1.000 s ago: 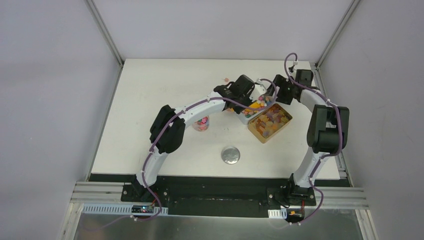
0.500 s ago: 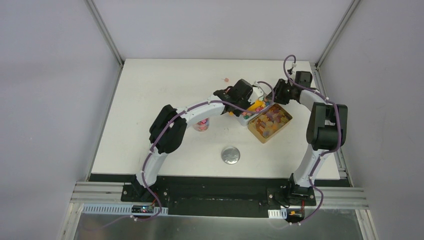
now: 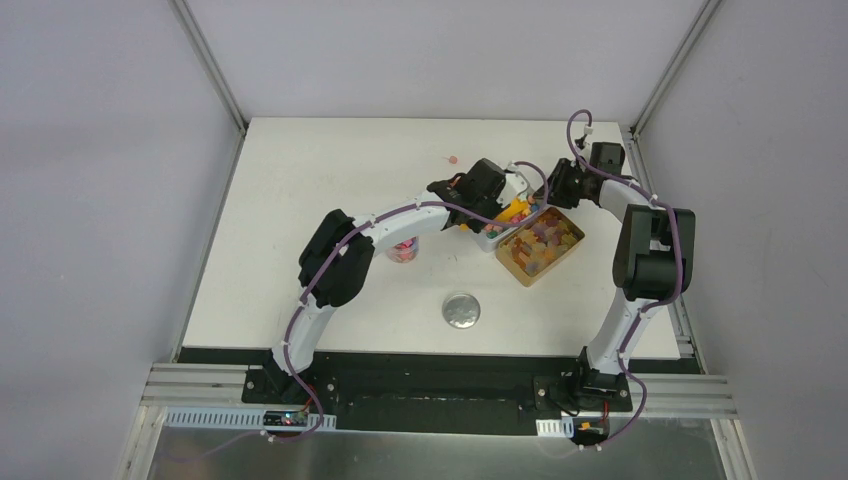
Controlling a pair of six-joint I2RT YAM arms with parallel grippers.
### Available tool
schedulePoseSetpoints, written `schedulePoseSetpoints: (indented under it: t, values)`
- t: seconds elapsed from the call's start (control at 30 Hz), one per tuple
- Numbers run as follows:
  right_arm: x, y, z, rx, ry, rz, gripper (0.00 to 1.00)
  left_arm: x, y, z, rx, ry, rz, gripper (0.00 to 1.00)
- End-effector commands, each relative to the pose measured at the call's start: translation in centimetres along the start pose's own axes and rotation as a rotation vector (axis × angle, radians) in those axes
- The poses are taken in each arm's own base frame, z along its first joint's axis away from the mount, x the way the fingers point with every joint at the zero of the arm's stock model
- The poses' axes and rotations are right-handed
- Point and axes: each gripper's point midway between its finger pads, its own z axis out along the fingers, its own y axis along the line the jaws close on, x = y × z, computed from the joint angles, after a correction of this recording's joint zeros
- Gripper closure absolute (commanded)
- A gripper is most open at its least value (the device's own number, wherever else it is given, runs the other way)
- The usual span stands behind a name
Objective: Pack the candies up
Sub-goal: Scoop the fake candies from the storage box.
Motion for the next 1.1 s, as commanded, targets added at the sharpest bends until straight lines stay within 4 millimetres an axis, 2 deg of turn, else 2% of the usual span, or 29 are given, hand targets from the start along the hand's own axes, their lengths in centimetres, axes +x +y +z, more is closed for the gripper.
schedulePoseSetpoints:
  t: [0.0, 0.27, 0.47, 1.07]
  values:
    - [-0.2, 1.0, 0.2, -0.044, -0.005, -0.021, 0.65, -2.6, 0.6, -0.6, -0.008, -0.102, -0.046, 1.00]
    - [-0.1, 0.8, 0.2, -0.035, -0.005, -0.017, 0.66, -0.7, 0.4, -0.5, -0.024, -0.108, -0.077, 1.00]
    - [-0.5, 1.3, -0.1, -0.047, -0.016, -0.021, 0.66, -0.3, 0.6, -0.3, -0.040, -0.118, -0.083, 1.00]
    - [-1.0, 0.9, -0.2, -0.026, -0.036, -0.026, 0.67, 1.5, 1.5, -0.4, -0.082, -0.142, -0.122, 1.00]
